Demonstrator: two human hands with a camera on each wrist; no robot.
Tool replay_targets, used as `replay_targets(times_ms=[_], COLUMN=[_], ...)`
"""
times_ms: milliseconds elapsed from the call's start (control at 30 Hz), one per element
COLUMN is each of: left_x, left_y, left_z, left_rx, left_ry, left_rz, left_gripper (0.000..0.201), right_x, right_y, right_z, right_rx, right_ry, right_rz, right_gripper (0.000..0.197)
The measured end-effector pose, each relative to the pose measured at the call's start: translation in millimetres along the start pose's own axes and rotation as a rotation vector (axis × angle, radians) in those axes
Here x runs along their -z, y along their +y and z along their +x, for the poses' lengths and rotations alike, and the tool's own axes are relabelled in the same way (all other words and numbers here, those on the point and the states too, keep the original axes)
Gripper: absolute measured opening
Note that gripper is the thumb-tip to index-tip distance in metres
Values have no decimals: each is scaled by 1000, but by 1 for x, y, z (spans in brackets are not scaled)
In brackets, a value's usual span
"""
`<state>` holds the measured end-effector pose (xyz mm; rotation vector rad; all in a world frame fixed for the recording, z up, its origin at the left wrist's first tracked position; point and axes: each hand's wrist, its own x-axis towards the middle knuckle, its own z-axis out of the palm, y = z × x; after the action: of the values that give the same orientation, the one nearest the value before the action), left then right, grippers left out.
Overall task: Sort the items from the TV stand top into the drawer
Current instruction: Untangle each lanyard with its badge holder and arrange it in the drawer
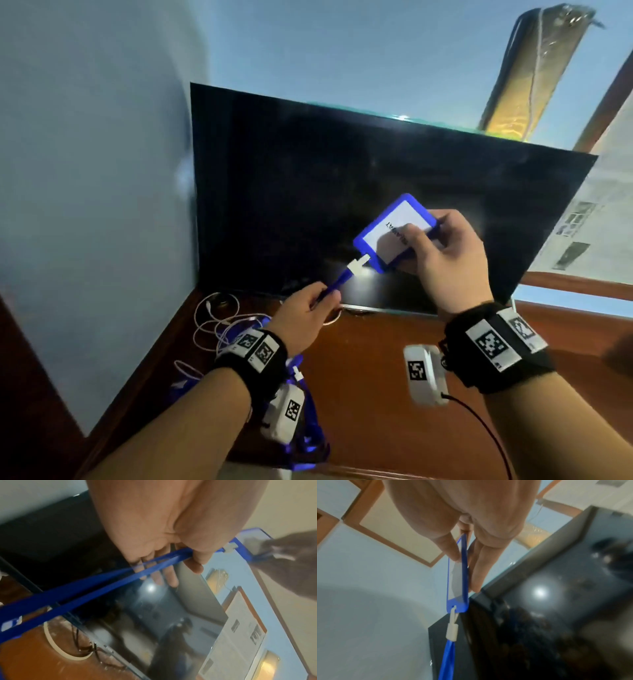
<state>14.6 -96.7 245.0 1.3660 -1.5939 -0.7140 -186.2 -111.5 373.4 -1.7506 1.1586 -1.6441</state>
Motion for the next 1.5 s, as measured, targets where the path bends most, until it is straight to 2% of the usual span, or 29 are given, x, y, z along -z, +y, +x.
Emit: replay_targets(times_ms=[100, 267, 400, 500, 567, 600, 667, 700, 767, 833, 867, 967, 1000, 1100, 1133, 1233, 1300, 1400, 1500], left_x=[16, 37, 60, 77, 85, 87, 84, 79, 64, 47, 41, 33, 33, 40, 47, 69, 86, 104, 106], left_y=[1, -19, -25, -40, -42, -40, -26, -13, 15, 37, 43, 55, 58, 65, 67, 70, 83, 118, 154], left_z=[9, 21, 24, 26, 26, 27, 26, 25, 22, 22, 24, 26, 24, 10, 3, -13, -20, -23, -18], left_rx=[-14, 16, 33, 90, 168, 203, 193, 153, 35, -48, -62, -101, -100, -70, -75, -164, -250, -401, -531], left_ry=[19, 87, 151, 128, 71, 35, -46, -75, -107, -117, -111, -90, -84, -76, -49, 56, 82, 4, -79], left_rz=[59, 150, 245, 336, 363, 376, 401, 375, 251, 130, 85, -37, -95, -243, -213, 100, 214, 369, 456], left_gripper=[29, 29, 24, 19, 15, 24, 72, 89, 103, 98, 89, 36, 25, 29, 27, 23, 21, 22, 24], right_x=[28, 61, 77, 83, 80, 75, 60, 51, 32, 17, 12, 7, 8, 20, 26, 45, 52, 47, 25], right_y=[-7, -5, 3, 8, 11, 10, 8, 9, 8, 5, 2, -8, -9, -7, -4, 9, 24, 41, 45], right_z=[11, 18, 18, 17, 14, 12, 6, 4, 0, -3, -4, -6, -4, 0, 1, 2, 2, -2, -12], right_rx=[-39, -8, -78, -151, -188, -206, -237, -245, -240, -218, -216, -216, -208, -180, -175, -150, -121, -112, -70], right_ry=[144, 280, 401, 416, 358, 318, 226, 184, 107, 43, 21, -6, 9, 94, 123, 174, 178, 150, 50], right_rz=[75, -39, -40, 5, 80, 133, 230, 264, 311, 340, 357, 417, 416, 395, 375, 219, 108, -2, -67], right_gripper=[11, 16, 24, 33, 37, 39, 43, 46, 50, 46, 42, 30, 28, 28, 29, 29, 29, 27, 26])
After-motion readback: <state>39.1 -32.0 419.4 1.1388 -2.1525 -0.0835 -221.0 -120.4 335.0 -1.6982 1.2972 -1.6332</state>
